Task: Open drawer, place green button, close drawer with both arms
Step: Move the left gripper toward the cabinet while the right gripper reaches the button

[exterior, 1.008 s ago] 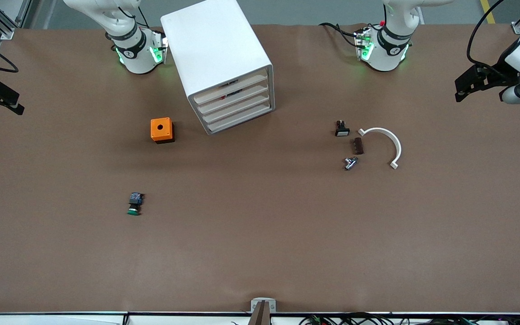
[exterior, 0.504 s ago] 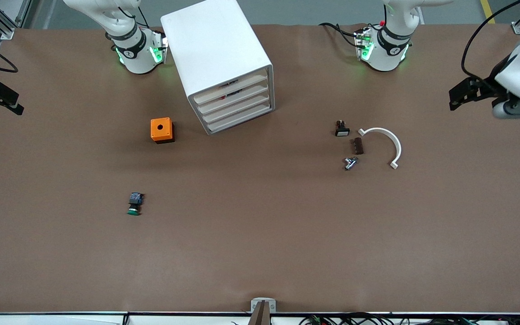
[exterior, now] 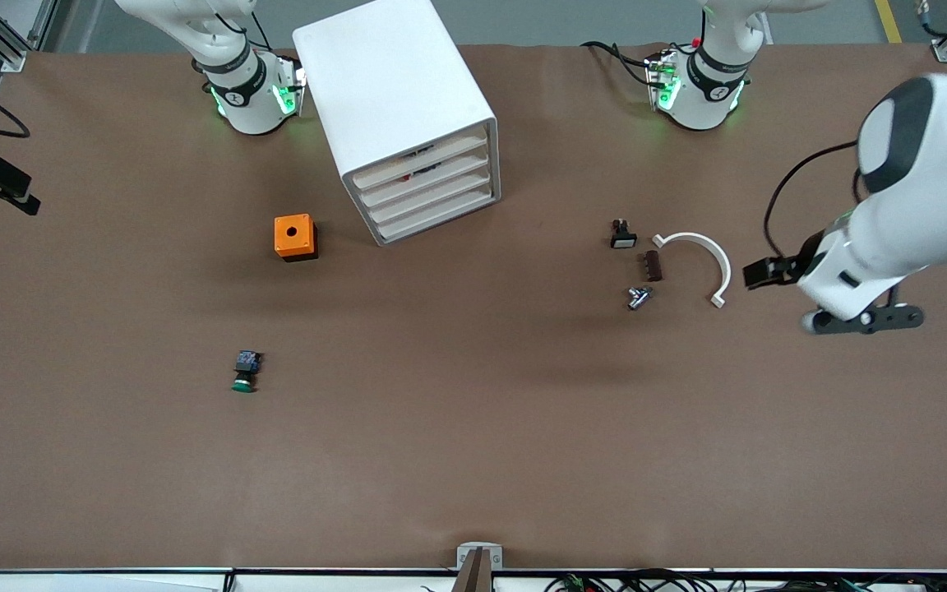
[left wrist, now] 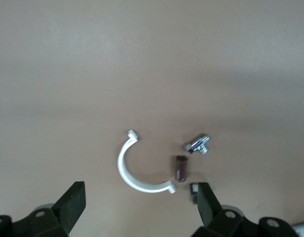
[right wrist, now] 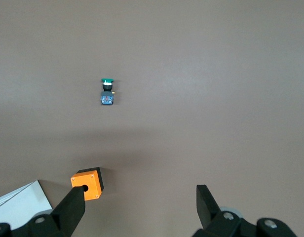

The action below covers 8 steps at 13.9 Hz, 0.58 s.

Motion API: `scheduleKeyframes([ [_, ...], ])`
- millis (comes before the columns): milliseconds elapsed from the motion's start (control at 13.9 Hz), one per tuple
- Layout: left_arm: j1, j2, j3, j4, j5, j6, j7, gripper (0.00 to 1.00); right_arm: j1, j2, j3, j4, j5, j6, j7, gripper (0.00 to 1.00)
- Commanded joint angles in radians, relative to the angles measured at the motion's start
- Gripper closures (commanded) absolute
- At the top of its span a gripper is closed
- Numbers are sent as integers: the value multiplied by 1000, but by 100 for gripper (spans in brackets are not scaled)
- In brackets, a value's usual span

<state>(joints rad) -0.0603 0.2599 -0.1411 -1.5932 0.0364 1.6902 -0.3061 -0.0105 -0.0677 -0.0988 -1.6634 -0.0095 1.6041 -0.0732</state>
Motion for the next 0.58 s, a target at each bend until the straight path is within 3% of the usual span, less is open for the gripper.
scheduleKeyframes([
  [0,-50,117,-2,100,-7,2,-222,0,-16,100,11,44,-9,0,-13,0],
  [504,-200,327,-2,160,-88,23,-710,0,-14,256,10,71,-30,88,-8,0],
])
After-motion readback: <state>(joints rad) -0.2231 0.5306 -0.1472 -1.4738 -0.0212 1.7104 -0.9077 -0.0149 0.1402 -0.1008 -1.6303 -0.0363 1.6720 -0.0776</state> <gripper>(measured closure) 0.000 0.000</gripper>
